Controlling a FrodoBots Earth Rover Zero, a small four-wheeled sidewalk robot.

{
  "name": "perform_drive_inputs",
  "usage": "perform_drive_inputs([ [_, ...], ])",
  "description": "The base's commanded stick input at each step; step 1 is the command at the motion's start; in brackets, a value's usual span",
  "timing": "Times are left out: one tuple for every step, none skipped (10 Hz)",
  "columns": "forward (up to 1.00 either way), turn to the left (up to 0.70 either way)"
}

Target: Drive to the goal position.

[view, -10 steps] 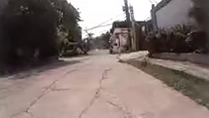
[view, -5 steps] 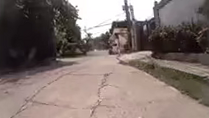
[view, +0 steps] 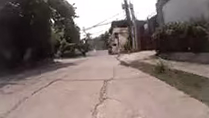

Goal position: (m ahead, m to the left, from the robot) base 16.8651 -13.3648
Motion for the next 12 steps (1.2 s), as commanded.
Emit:
perform_drive_inputs([
  [1.00, 0.02],
  [1.00, 0.02],
  [1.00, 0.02],
  [1.00, 0.02],
  [1.00, 0.02],
  [1.00, 0.02],
  [1.00, 0.02],
  [1.00, 0.02],
  [1.00, 0.02],
  [1.00, 0.02],
  [1.00, 0.02],
  [1.00, 0.02],
])
